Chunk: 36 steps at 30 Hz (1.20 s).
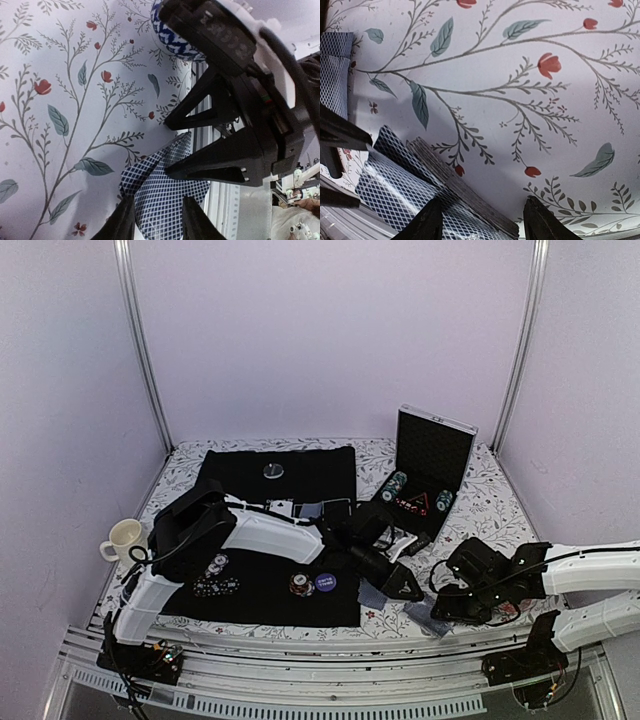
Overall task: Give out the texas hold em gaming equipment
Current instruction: Adjust the face-down deck piles at the corner of the board.
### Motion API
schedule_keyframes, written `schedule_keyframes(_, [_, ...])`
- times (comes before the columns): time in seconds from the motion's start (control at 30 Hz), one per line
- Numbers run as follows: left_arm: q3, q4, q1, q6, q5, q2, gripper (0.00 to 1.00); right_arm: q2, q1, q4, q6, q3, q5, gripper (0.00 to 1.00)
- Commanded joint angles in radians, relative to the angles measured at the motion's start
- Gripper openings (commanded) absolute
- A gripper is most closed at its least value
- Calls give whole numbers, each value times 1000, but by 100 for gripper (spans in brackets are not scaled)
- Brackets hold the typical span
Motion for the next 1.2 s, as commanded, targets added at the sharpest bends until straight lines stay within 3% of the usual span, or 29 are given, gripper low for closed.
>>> schedule_keyframes(0.0, [17, -1, -22, 17, 52, -6, 36, 21, -10, 43, -23, -16, 49, 61])
schedule_keyframes(0.2, [-32, 18, 8, -20, -4, -28, 47, 70, -13, 66, -46, 8, 58, 65])
schedule_keyframes(0.43, [-117, 80, 45, -40, -14, -78, 50, 108, -13, 96, -52, 10, 56, 74])
schedule_keyframes(0.7, [-114, 78, 44, -28, -7, -74, 45, 158, -12, 94, -76, 52, 72, 78])
schedule_keyframes(0.87, [-106, 74, 44, -28, -9, -69, 40, 62, -12, -61, -56, 109, 91, 84])
schedule_keyframes(1.0, [-104, 74, 40, -30, -12, -65, 37, -57, -10, -204, 11, 87, 74, 81])
schedule_keyframes(1.17, [-87, 65, 35, -35, -7, -48, 35, -151, 3, -204, 61, 41, -8, 70])
